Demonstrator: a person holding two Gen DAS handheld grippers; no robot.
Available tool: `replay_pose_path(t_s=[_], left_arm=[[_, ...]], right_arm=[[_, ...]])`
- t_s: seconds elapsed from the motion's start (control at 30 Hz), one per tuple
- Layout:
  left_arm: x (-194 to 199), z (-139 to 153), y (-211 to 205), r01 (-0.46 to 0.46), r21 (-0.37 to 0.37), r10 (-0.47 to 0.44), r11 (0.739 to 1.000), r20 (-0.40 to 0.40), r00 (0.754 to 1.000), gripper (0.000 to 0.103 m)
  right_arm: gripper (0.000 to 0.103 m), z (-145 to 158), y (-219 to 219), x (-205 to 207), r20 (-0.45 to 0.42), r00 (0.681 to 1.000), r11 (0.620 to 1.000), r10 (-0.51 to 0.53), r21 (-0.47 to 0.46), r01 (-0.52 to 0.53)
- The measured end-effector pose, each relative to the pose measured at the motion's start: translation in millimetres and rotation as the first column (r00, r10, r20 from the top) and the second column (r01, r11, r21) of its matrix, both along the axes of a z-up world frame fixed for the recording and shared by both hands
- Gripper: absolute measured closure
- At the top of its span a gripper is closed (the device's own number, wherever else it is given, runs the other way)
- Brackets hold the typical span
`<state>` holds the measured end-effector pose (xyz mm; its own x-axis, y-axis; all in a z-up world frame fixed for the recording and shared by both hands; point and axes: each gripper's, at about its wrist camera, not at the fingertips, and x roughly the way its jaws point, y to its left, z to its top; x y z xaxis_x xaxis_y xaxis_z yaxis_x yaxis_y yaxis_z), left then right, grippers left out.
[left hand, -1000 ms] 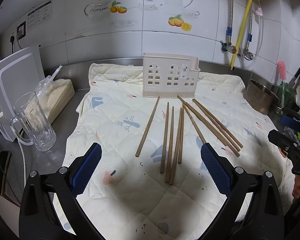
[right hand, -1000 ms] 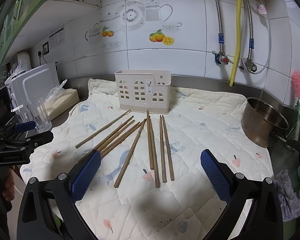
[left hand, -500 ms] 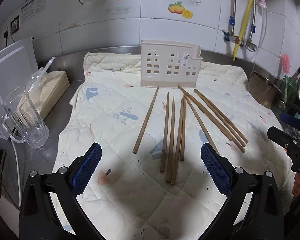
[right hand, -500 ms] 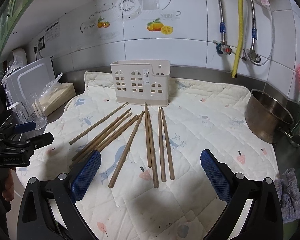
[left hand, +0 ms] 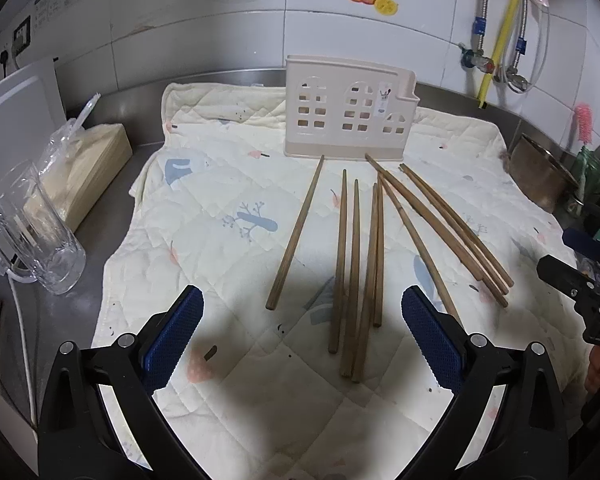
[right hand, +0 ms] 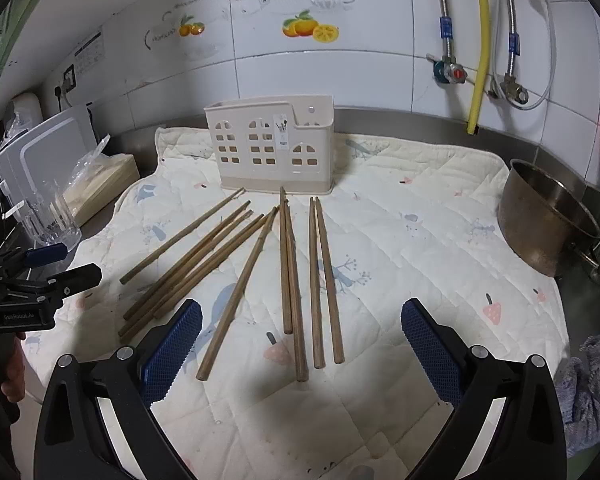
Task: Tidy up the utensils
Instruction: 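Lower the left gripper and close on a wooden chopstick while the right gripper grasps another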
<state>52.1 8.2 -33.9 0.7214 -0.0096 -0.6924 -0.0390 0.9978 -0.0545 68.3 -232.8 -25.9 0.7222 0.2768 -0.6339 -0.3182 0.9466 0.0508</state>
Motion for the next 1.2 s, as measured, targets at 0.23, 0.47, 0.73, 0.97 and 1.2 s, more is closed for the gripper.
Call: replay_pose_path(t_s=[0.23,0.47,0.73,0.97,1.2], left_arm=[[13.1,-8.2,4.3,-0.007,0.0,0.007,1.0,-0.034,0.999,0.005],[26.9,-18.3,7.4,-0.004,0.006,0.004,1.0,-0.068,0.998,0.005],[42.6,-28.2,11.0,0.004,0.003,-0.003,1.0,-0.098,0.995,0.005],[55.5,-36.4,11.2,0.019,-0.001,-0.019,1.0,-0.12,0.993,0.01],[70.0,-43.1,12.7,0.042,-0.031,-0.046,0.999,-0.137,0.989,0.025]], right_arm=[[0.006,-11.9,-4.1,12.1,-0.039,0.999,1.0,-0.009,-0.002,0.009],[0.006,-20.0,-7.4,23.6,-0.068,0.998,1.0,-0.009,0.002,0.009],[0.007,-30.5,-12.6,35.6,-0.102,0.995,1.0,-0.018,-0.004,0.017],[0.008,-38.0,-19.0,42.2,-0.126,0.992,1.0,-0.024,0.003,0.025],[0.026,-41.4,-20.2,50.3,-0.154,0.988,1.0,-0.012,0.021,0.015]])
